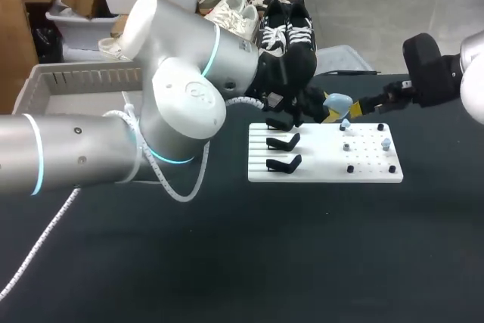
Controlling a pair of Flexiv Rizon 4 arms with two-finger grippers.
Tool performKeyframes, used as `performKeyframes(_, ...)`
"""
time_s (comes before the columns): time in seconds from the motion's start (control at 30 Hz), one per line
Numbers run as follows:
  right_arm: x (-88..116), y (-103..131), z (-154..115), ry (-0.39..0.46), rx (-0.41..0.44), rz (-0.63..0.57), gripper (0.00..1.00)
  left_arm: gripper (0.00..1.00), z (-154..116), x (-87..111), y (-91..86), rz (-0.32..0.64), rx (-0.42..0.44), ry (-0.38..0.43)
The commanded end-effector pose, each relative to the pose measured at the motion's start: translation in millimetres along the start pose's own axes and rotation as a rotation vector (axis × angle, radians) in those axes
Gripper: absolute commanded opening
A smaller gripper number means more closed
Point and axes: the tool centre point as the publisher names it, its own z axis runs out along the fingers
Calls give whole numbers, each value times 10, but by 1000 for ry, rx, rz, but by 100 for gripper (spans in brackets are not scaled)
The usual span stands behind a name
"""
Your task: Pick up each earbud case from the left stands, insert the matching earbuds, close the lid, and place the case in the box.
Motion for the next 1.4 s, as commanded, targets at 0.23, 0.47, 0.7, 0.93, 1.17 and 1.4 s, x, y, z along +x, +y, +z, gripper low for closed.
performKeyframes(0.23, -30, -53, -81, -23, -9, -11, 100, 0, 48, 71, -64, 4, 16, 15)
performKeyframes(0.47, -49, -38, -307, -40, 49, -23, 100, 0, -20, 178, -96, -35, 44, -63)
performKeyframes(0.7, 50, -126, -490, 20, 167, 34, 100, 0, -190, 244, -85, -43, 57, -235)
performKeyframes(0.93, 122, -168, -569, 45, 213, 64, 100, 0, -295, 254, -142, -16, 85, -325)
performKeyframes(1.17, 135, -175, -578, 61, 225, 72, 100, 0, -310, 262, -147, -17, 86, -364)
performKeyframes(1.4, 137, -188, -615, 73, 230, 76, 100, 0, -250, 273, -107, 0, 69, -349)
